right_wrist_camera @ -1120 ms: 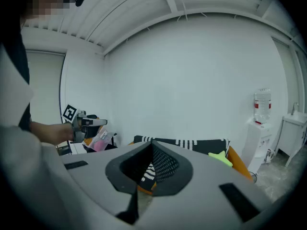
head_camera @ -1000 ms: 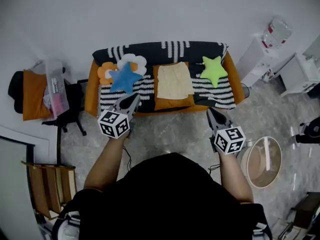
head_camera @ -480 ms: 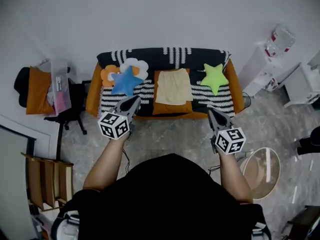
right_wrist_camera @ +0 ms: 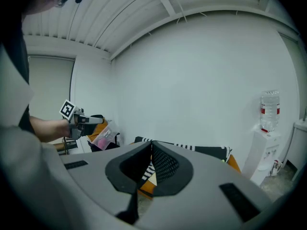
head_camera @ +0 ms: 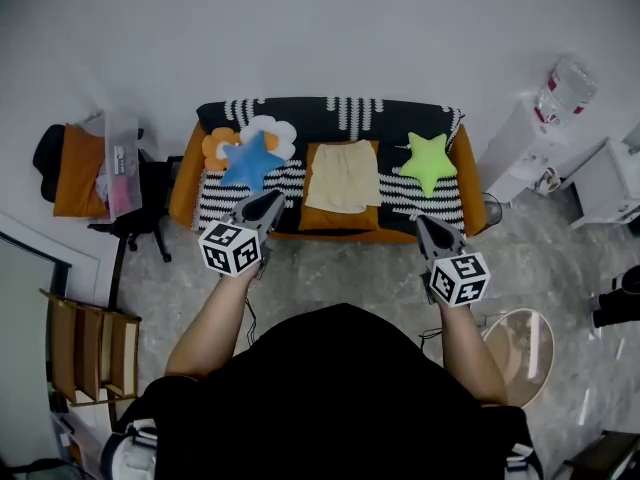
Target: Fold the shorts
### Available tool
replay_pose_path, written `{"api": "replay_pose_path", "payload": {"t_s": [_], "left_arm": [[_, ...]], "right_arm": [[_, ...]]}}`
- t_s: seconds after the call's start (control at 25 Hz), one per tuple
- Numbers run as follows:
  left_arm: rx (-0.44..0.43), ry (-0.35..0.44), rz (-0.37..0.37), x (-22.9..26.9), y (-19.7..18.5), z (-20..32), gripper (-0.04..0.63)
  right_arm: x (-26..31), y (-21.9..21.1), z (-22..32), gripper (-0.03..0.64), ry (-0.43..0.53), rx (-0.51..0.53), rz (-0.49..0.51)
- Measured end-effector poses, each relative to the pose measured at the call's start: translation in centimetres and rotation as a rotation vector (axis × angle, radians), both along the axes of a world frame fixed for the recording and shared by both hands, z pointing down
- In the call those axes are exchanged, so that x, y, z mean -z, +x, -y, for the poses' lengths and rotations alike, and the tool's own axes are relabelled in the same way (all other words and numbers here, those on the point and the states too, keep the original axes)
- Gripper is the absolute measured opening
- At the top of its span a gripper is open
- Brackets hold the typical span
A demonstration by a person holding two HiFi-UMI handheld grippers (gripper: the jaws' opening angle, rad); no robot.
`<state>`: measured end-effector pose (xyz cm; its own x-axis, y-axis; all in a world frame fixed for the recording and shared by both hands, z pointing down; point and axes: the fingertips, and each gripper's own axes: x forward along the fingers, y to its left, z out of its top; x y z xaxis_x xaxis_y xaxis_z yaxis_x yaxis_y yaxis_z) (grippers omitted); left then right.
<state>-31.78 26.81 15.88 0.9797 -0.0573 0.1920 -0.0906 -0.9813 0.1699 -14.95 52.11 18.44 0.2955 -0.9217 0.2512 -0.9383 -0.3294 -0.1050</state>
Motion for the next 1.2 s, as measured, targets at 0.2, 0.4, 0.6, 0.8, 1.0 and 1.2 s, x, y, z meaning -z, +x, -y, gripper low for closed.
{"api": "replay_pose_path", "payload": {"t_s": [0.2,0.4,0.6,0.8,1.0,1.2], "left_arm": [[0.015,0.001,0.014,0.8,1.4,-0.2,0.101],[0.021,-0.002,0.016,0.1,2.0,-1.5,0.157],[0.024,0.003,0.021,0.2,2.4,-1.9,0.207],[0.015,0.023,0.042,0.0,3.1,-2.1,0.263],[0.021,0.024,0.049,0.0,3.3,-2.1,0.284],[0.026,0.021,0.044,-0.4,4.1,-1.6,0.289]], "right_arm": [[1.0,2.1,0.4,0.025,-0.001,0.010,-0.017],[0.8,3.0,-0.1,0.102,0.005,0.021,-0.045],[1.1,3.6,-0.1,0.166,0.000,0.026,-0.060],[1.2,4.3,-0.3,0.213,-0.008,0.025,-0.059],[1.7,4.9,-0.7,0.235,-0.013,0.023,-0.067],[1.5,5.7,-0.7,0.252,-0.017,0.023,-0.077]]}}
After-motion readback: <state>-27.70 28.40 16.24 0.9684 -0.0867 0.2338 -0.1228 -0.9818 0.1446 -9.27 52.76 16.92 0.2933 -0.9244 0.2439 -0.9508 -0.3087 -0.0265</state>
